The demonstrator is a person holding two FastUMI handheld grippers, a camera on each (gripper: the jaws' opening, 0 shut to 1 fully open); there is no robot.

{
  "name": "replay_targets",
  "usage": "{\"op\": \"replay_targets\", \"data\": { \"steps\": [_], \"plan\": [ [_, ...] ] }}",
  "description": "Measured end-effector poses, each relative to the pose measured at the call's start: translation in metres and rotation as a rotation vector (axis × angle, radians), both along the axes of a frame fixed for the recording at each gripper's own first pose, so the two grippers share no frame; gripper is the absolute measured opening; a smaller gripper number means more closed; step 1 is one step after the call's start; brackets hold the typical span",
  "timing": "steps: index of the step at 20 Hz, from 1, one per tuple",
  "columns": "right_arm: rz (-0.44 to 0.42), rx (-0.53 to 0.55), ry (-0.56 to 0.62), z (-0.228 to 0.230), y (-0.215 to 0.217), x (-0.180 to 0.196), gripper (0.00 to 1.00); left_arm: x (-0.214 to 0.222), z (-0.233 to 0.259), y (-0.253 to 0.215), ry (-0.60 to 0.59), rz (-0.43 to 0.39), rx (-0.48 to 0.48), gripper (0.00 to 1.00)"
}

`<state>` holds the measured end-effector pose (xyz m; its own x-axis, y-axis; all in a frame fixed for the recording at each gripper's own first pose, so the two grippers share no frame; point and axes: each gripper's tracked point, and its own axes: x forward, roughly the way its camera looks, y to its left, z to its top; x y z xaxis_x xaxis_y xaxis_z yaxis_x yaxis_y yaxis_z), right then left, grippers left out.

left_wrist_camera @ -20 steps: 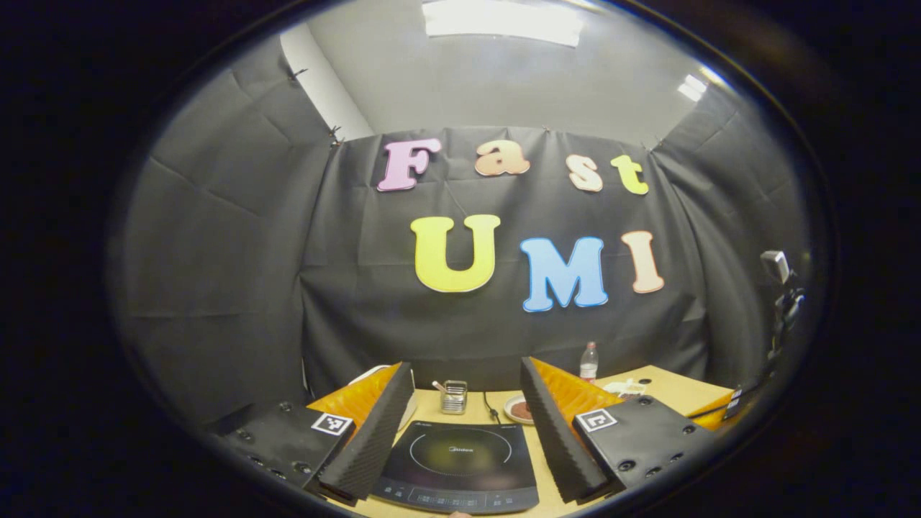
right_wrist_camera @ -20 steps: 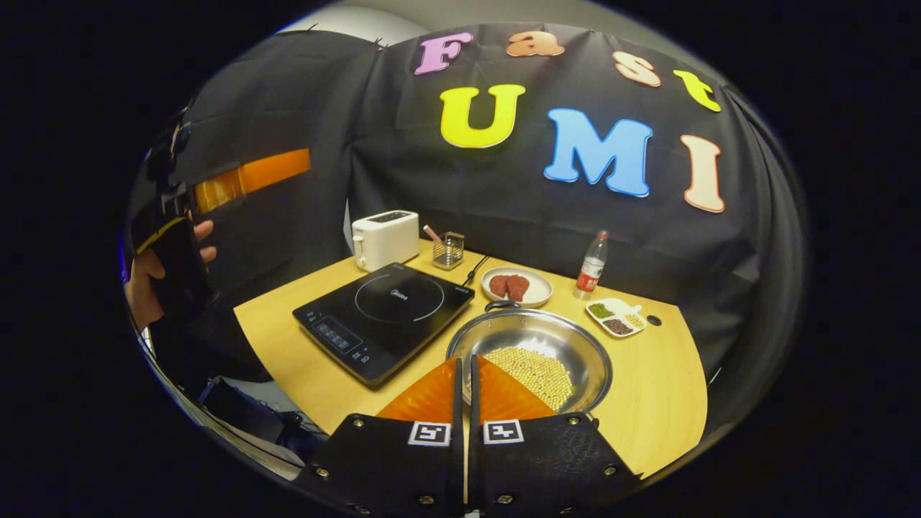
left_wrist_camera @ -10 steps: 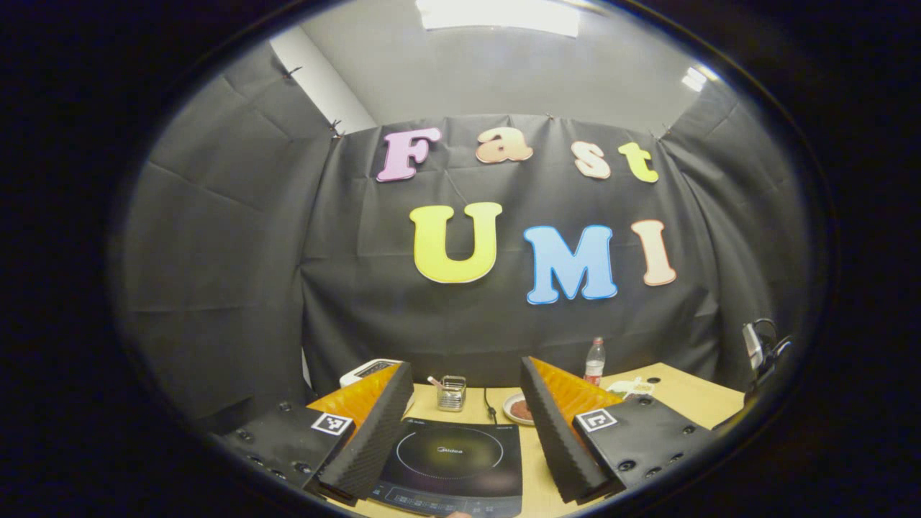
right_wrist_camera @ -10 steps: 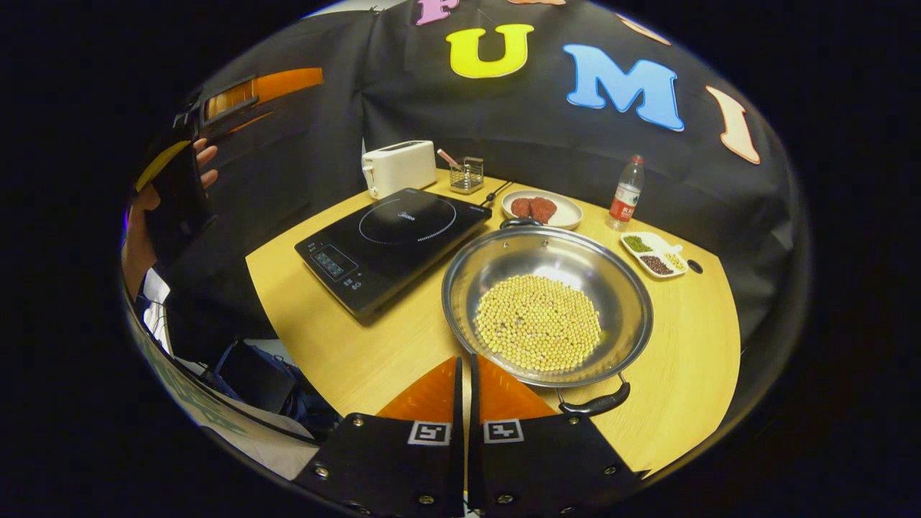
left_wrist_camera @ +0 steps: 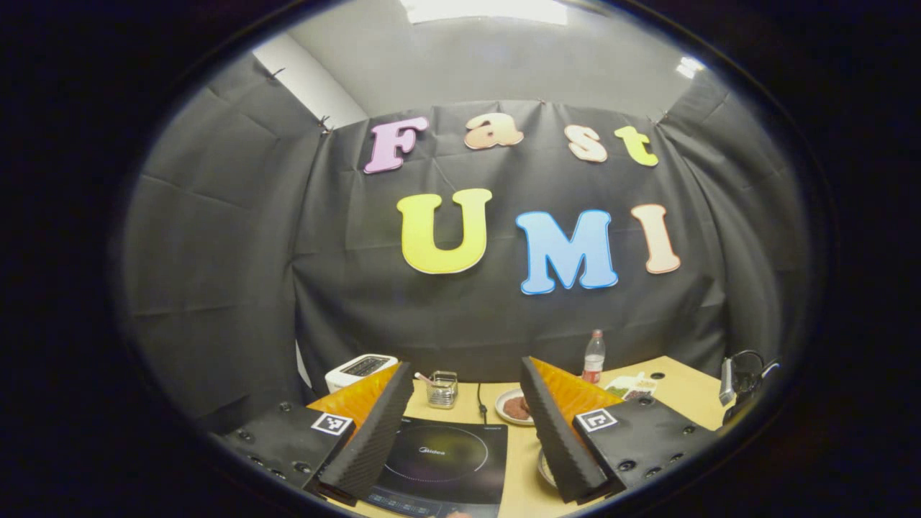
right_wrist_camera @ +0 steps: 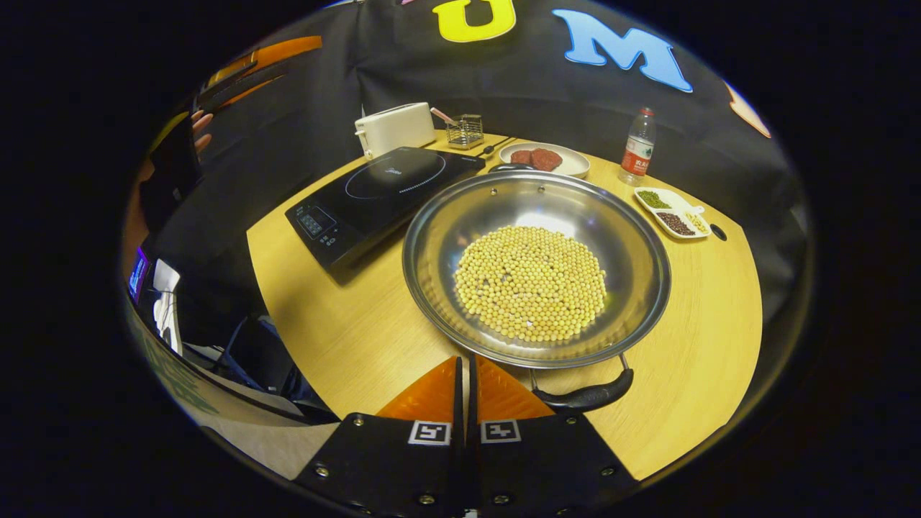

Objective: First push the handle of the pot to place it horizontally, then grasp the pot with both hands and set it on the induction cooktop.

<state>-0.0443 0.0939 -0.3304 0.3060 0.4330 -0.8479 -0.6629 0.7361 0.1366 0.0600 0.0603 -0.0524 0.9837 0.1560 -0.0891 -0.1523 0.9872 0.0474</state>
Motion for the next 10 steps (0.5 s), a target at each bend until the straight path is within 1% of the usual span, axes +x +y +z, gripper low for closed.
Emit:
{"op": "replay_targets", "data": {
  "steps": [1,3,6,9,10],
  "plan": [
    [0.004,-0.01,0.005,-0.003,-0.005,-0.002,0.01,0.002,-0.001,-0.003,0.003,0.0,-0.001,0.97],
    [-0.003,-0.013,0.012,-0.003,-0.014,0.0,0.01,0.008,-0.003,-0.012,0.006,-0.003,-0.001,1.0],
    [-0.026,0.007,0.027,-0.002,-0.023,0.002,0.01,0.013,-0.006,-0.026,0.009,-0.011,-0.001,1.0],
    [-0.041,0.0,0.023,-0.003,-0.037,0.008,0.01,0.019,-0.01,-0.039,0.011,-0.016,-0.007,1.0],
    [-0.045,-0.004,0.024,-0.004,-0.041,0.01,0.01,0.02,-0.011,-0.042,0.012,-0.017,-0.009,0.97]
  ]
}}
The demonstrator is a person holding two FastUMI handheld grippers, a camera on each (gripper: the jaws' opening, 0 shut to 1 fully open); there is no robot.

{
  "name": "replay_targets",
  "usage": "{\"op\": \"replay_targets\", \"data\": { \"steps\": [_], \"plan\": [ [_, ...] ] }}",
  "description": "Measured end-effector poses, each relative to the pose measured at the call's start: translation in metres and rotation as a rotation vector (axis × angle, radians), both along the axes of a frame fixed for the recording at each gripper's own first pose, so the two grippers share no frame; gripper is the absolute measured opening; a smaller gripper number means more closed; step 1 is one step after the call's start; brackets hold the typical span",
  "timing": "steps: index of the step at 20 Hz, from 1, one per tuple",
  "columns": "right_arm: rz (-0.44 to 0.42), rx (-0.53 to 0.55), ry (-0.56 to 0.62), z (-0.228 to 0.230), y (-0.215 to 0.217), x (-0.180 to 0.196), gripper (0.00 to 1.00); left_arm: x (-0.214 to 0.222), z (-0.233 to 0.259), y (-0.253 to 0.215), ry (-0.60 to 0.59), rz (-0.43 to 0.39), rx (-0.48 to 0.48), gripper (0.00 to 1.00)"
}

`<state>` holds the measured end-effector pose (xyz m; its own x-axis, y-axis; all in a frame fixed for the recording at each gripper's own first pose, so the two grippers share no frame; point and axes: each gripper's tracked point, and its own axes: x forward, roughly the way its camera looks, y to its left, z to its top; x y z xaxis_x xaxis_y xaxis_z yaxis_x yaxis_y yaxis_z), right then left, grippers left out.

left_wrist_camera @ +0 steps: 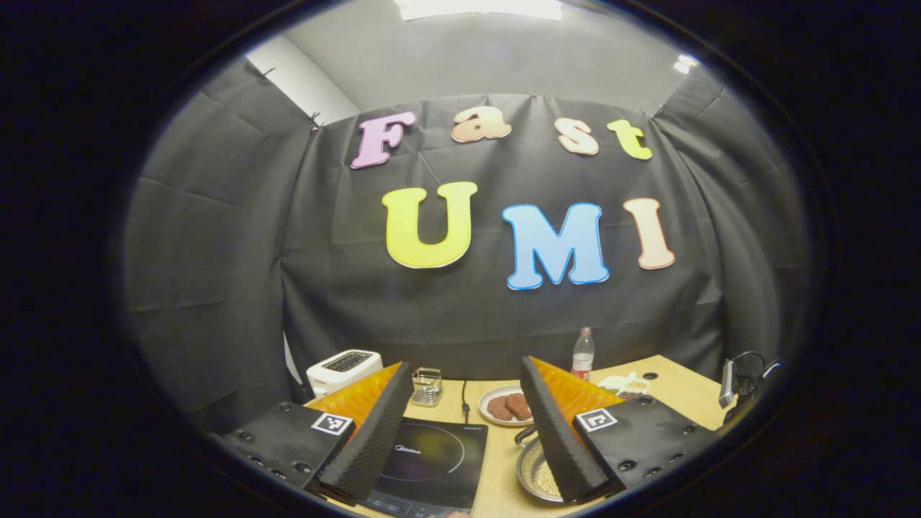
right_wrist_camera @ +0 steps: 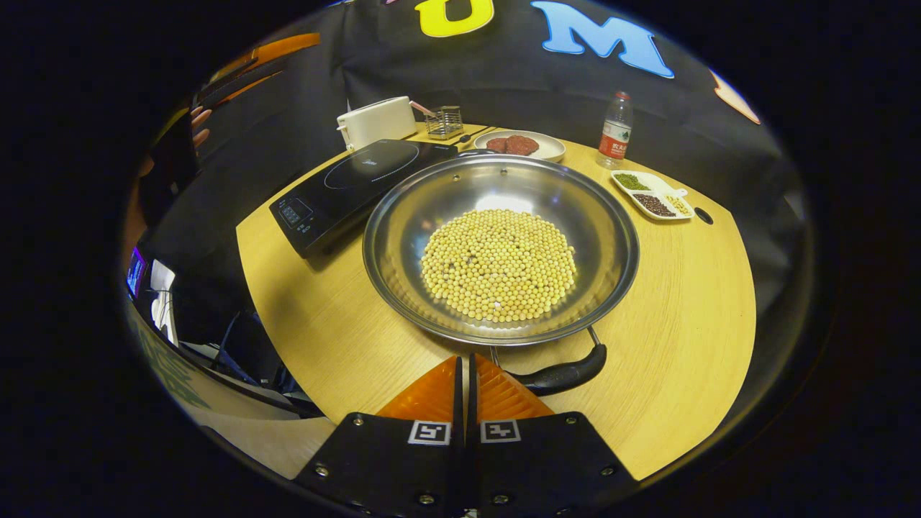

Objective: First push the handle of the pot to place it horizontally, then grasp the pot with both hands and set it on the induction cooktop.

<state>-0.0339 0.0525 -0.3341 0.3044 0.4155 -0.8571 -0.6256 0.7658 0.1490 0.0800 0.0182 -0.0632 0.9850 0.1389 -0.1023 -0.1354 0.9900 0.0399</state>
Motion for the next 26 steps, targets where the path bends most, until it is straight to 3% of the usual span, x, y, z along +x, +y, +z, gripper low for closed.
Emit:
{"op": "replay_targets", "data": {
  "steps": [1,2,3,12,16,18,19,23,25,26],
  "plan": [
    [-0.008,-0.003,0.0,0.0,-0.005,0.003,0.01,0.001,-0.002,-0.003,0.003,-0.001,-0.002,1.0],
    [-0.016,-0.006,-0.001,-0.001,-0.009,0.007,0.01,0.002,-0.003,-0.006,0.006,0.0,-0.003,0.94],
    [-0.025,-0.01,-0.001,-0.002,-0.013,0.01,0.01,0.003,-0.005,-0.008,0.008,0.001,-0.003,1.0],
    [-0.048,-0.066,-0.037,-0.006,-0.045,0.05,0.01,0.005,-0.013,-0.012,0.022,0.042,0.005,0.94],
    [-0.043,-0.082,-0.051,-0.01,-0.053,0.063,0.01,0.003,-0.019,-0.013,0.039,0.06,0.008,1.0],
    [-0.054,-0.091,-0.062,-0.01,-0.059,0.072,0.01,0.002,-0.022,-0.014,0.046,0.067,0.01,0.97],
    [-0.061,-0.098,-0.07,-0.012,-0.062,0.076,0.01,0.0,-0.024,-0.015,0.049,0.07,0.015,0.94],
    [-0.119,-0.118,-0.103,-0.014,-0.075,0.096,0.01,-0.001,-0.031,-0.018,0.068,0.076,0.031,0.94],
    [-0.162,-0.116,-0.122,-0.014,-0.08,0.107,0.01,-0.001,-0.035,-0.02,0.081,0.076,0.033,1.0],
    [-0.184,-0.118,-0.135,-0.014,-0.083,0.112,0.01,-0.002,-0.038,-0.021,0.087,0.075,0.034,0.97]
  ]
}}
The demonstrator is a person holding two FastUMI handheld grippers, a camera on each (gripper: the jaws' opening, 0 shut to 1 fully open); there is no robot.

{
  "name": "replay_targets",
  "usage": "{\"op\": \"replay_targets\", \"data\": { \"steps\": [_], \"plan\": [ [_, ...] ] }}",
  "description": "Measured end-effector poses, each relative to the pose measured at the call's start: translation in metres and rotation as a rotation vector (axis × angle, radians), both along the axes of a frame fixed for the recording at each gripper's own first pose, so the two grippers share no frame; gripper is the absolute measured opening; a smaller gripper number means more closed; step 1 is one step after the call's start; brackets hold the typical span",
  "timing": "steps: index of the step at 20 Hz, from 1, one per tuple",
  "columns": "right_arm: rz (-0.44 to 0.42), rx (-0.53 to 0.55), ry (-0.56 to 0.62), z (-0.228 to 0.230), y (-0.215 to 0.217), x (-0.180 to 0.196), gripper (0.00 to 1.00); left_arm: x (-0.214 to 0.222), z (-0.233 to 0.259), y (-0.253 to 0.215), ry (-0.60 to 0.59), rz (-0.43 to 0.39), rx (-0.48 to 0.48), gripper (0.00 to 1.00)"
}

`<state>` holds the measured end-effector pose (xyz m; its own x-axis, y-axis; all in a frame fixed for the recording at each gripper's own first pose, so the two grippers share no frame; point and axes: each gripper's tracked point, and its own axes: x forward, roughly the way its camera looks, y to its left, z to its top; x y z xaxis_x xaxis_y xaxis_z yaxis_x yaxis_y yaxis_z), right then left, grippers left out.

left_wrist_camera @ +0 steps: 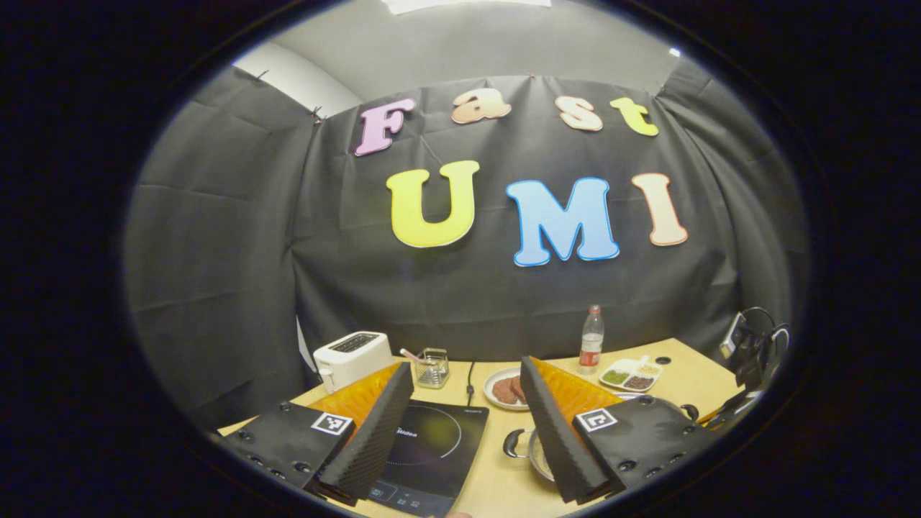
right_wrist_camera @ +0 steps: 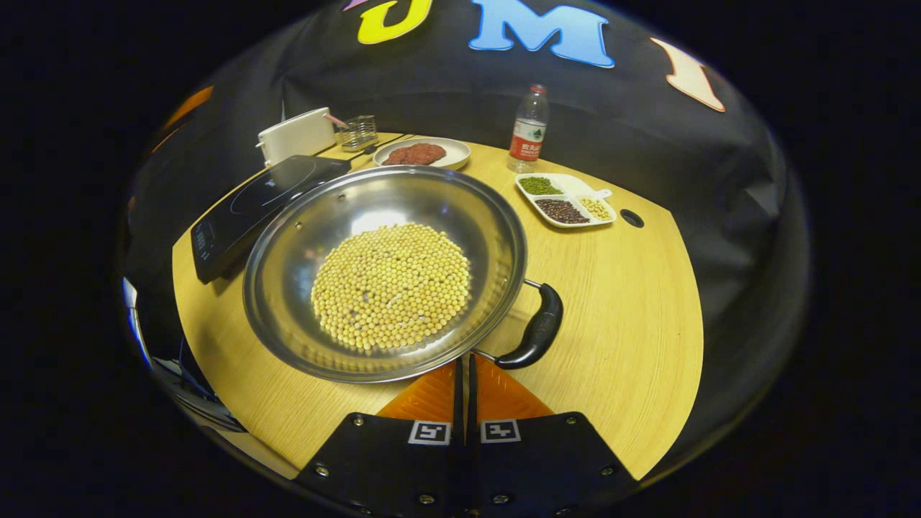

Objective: First push the handle of the pot to place it horizontally, then grasp the pot with both hands and set it on the induction cooktop.

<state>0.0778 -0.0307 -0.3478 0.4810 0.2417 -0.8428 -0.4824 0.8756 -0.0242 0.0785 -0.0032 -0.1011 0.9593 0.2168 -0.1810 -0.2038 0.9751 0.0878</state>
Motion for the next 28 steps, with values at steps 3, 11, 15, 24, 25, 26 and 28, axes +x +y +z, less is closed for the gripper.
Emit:
{"op": "replay_targets", "data": {
  "steps": [3,11,15,24,25,26,28],
  "plan": [
    [-0.056,0.0,-0.049,0.006,-0.009,0.011,0.01,0.0,-0.01,-0.004,0.018,-0.008,0.008,0.97],
    [-0.197,0.14,-0.266,0.076,-0.012,0.025,0.5,0.014,-0.044,-0.018,0.085,-0.084,-0.027,0.97],
    [-0.27,0.155,-0.374,0.1,-0.013,0.033,0.96,0.029,-0.064,-0.025,0.126,-0.144,-0.047,0.98],
    [-0.345,0.162,-0.391,0.095,-0.005,0.051,0.96,0.059,-0.127,-0.035,0.264,-0.226,-0.095,0.98],
    [-0.344,0.155,-0.382,0.09,-0.005,0.052,0.97,0.062,-0.135,-0.037,0.28,-0.232,-0.092,0.98],
    [-0.345,0.15,-0.376,0.087,-0.005,0.054,0.97,0.064,-0.142,-0.037,0.295,-0.234,-0.087,0.98],
    [-0.348,0.146,-0.358,0.079,-0.003,0.055,0.96,0.066,-0.156,-0.04,0.323,-0.241,-0.092,0.98]
  ]
}}
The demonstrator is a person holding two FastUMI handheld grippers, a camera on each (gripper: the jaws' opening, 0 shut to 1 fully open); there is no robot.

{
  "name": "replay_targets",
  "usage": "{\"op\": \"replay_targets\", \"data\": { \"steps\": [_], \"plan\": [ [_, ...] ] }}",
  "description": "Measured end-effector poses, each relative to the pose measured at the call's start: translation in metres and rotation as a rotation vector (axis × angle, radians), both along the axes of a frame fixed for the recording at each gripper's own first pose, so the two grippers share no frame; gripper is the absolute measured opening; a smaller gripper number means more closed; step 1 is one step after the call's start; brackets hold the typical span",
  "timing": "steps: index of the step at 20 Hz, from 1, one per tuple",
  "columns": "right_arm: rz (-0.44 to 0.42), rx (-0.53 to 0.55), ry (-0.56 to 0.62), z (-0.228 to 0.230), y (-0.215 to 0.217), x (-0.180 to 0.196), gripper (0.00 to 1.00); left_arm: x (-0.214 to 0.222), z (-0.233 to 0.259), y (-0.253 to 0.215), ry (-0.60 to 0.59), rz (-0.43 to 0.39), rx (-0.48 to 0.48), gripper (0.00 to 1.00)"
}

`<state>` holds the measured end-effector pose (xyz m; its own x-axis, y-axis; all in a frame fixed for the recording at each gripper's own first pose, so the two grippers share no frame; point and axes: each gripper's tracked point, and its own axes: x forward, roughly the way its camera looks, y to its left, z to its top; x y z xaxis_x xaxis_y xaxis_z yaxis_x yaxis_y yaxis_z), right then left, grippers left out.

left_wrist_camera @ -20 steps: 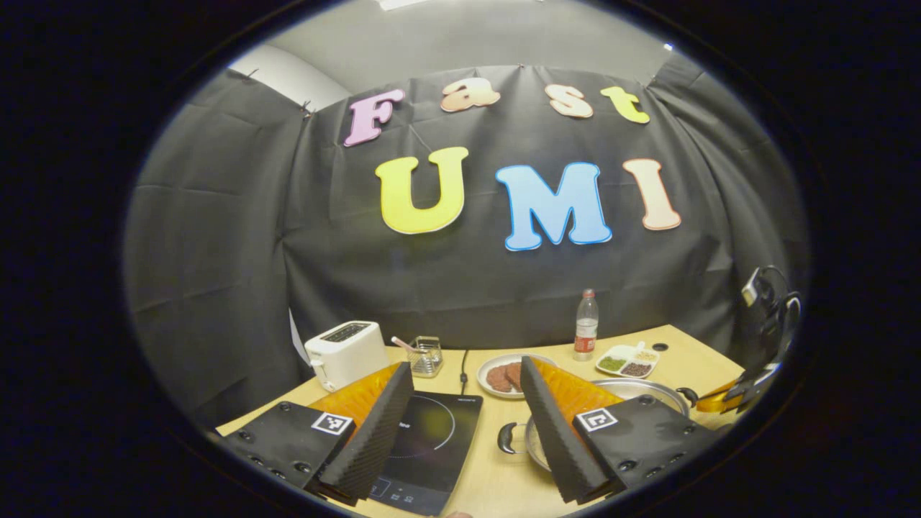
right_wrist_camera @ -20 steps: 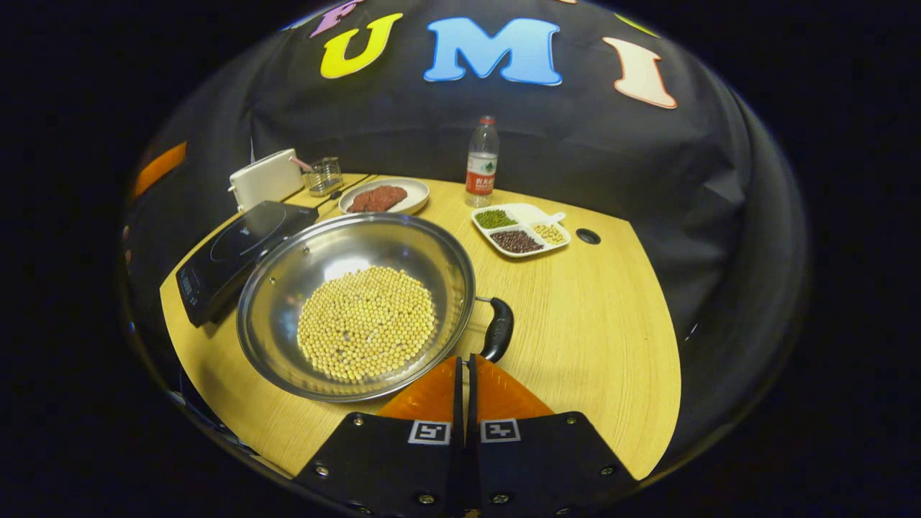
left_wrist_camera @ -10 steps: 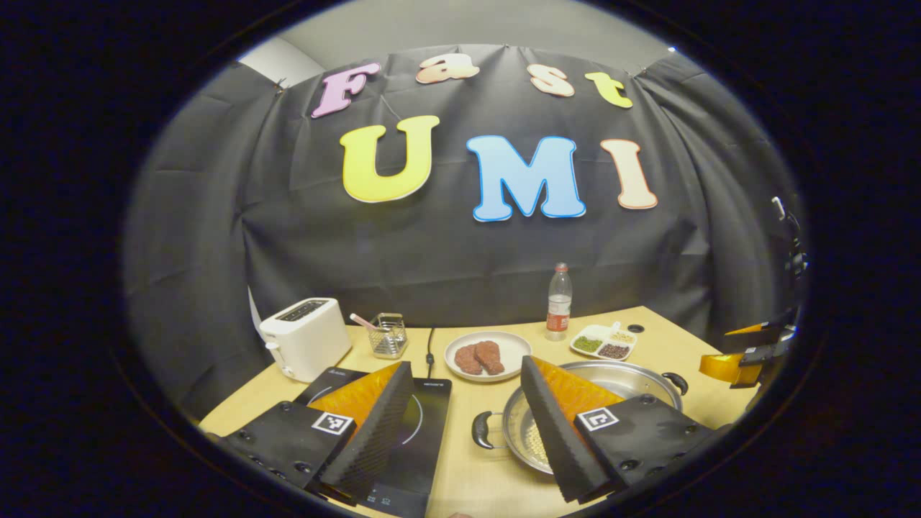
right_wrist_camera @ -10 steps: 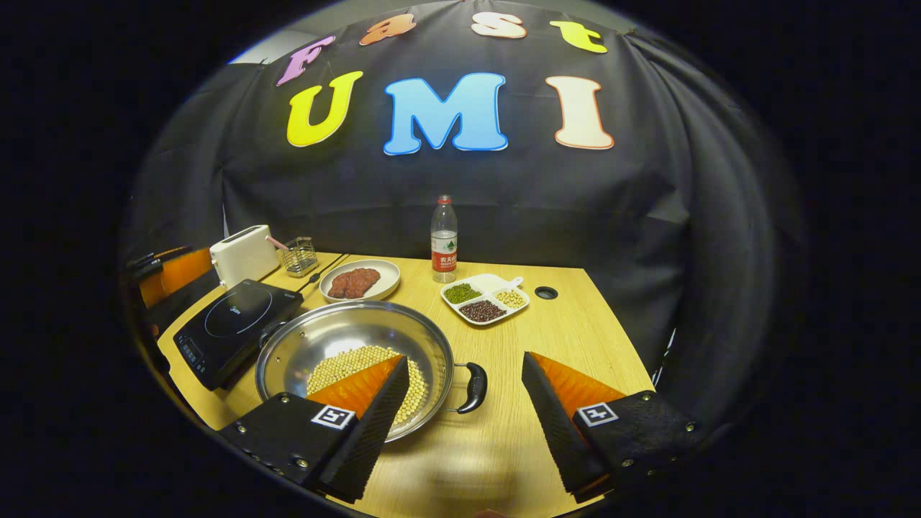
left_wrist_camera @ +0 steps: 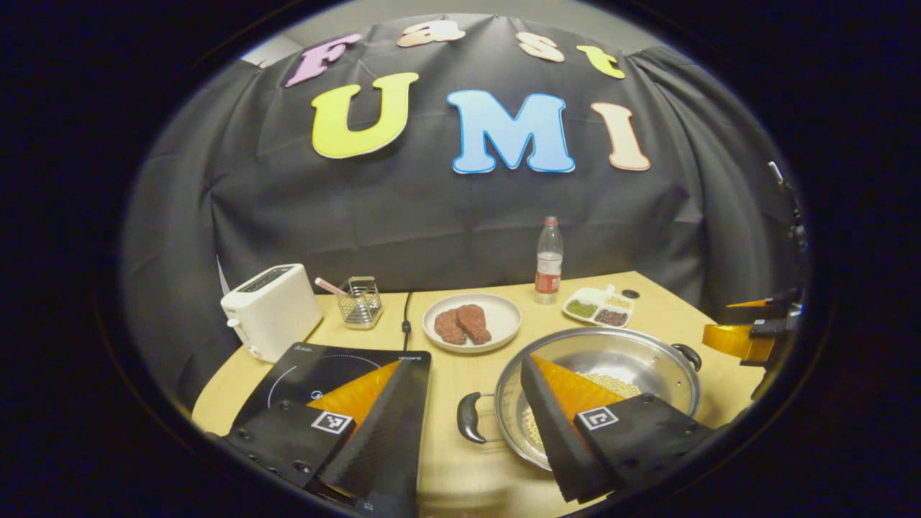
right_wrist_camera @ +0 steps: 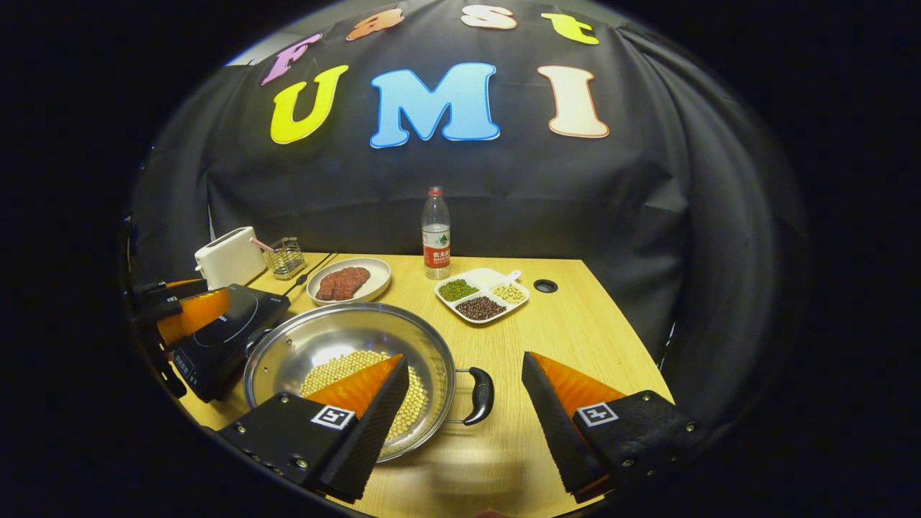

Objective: First push the handle of the pot to place it horizontally, then grasp the pot with both hands and set it on the induction cooktop.

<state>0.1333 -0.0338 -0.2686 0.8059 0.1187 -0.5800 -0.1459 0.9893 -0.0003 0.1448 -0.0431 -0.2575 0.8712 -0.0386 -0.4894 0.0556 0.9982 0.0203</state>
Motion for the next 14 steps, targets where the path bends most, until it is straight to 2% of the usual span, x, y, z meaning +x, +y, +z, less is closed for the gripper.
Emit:
{"op": "replay_targets", "data": {
  "steps": [1,2,3,5,6,11,12,13,14],
  "plan": [
    [-0.001,0.0,0.01,-0.004,0.001,0.002,0.97,0.002,-0.01,-0.002,0.018,-0.004,-0.004,0.94],
    [-0.003,-0.001,0.019,-0.007,0.001,0.003,0.96,0.003,-0.019,-0.002,0.038,-0.004,-0.005,1.0],
    [-0.003,-0.003,0.028,-0.012,0.001,0.004,0.97,0.003,-0.027,-0.002,0.058,-0.008,-0.007,0.94],
    [-0.005,-0.007,0.048,-0.02,0.002,0.006,0.97,0.004,-0.043,-0.003,0.096,-0.011,-0.007,0.94],
    [-0.005,-0.008,0.06,-0.024,0.002,0.008,0.97,0.005,-0.051,-0.003,0.114,-0.011,-0.011,0.98],
    [-0.007,-0.024,0.132,-0.048,0.003,0.008,0.97,0.012,-0.086,-0.002,0.197,-0.003,-0.039,0.98],
    [-0.009,-0.022,0.147,-0.052,0.003,0.008,0.96,0.013,-0.092,-0.002,0.215,-0.003,-0.042,0.98],
    [-0.011,-0.02,0.162,-0.057,0.003,0.008,0.96,0.012,-0.099,-0.003,0.232,-0.002,-0.046,0.92],
    [-0.016,-0.018,0.177,-0.061,0.003,0.008,0.96,0.012,-0.105,-0.004,0.25,-0.001,-0.049,0.93]
  ]
}}
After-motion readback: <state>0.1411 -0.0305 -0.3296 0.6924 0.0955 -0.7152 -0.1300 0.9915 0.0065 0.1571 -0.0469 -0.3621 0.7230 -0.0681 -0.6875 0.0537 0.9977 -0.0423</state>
